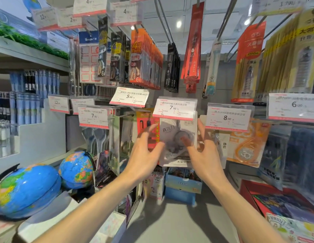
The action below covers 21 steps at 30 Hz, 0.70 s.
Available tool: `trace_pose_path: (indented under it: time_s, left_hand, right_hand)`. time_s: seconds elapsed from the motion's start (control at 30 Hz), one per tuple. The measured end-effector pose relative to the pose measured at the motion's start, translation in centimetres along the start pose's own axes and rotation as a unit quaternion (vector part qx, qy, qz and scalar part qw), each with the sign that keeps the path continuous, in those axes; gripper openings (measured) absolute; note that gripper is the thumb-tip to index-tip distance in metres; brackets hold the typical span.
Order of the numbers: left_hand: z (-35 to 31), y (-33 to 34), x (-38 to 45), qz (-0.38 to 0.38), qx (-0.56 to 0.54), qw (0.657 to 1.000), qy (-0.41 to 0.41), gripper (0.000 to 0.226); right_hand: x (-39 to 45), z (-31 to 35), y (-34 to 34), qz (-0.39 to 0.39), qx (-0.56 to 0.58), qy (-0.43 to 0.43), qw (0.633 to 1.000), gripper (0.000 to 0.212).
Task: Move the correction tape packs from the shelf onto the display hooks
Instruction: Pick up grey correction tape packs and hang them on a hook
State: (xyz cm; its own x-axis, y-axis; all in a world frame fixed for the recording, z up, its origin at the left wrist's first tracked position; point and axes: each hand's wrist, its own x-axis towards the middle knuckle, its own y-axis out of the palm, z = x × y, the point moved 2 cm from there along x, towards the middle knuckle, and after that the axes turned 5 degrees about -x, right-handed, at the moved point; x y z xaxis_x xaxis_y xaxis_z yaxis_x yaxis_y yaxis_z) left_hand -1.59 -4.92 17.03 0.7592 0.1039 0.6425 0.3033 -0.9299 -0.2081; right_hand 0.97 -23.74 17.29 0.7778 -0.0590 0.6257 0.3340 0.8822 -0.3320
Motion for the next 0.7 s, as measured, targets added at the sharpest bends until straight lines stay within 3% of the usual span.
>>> trace_pose_path:
  time_s: [0.2,0.47,0.7]
  left_hand:
    - [1.6,2.3,1.0,0.003,-0.016,1.000,0.021,0.072]
    - [3.1,4.0,3.2,-0.011,-0.036,0.999,-0.002,0.077]
    - [4.4,5.1,4.2,0.010,-0.035,0.999,-0.015,0.075]
  right_hand:
    - [-0.9,-1.6,0.3,-0.030,-0.071,-0.023,0.997,0.027]
    - [1.3,-1.7,0.9,0.003,-0.089,-0.026,0.996,0.071]
    - [2.4,-1.7,0.6,-0.004,-0.158,-0.057,0.986,0.066]
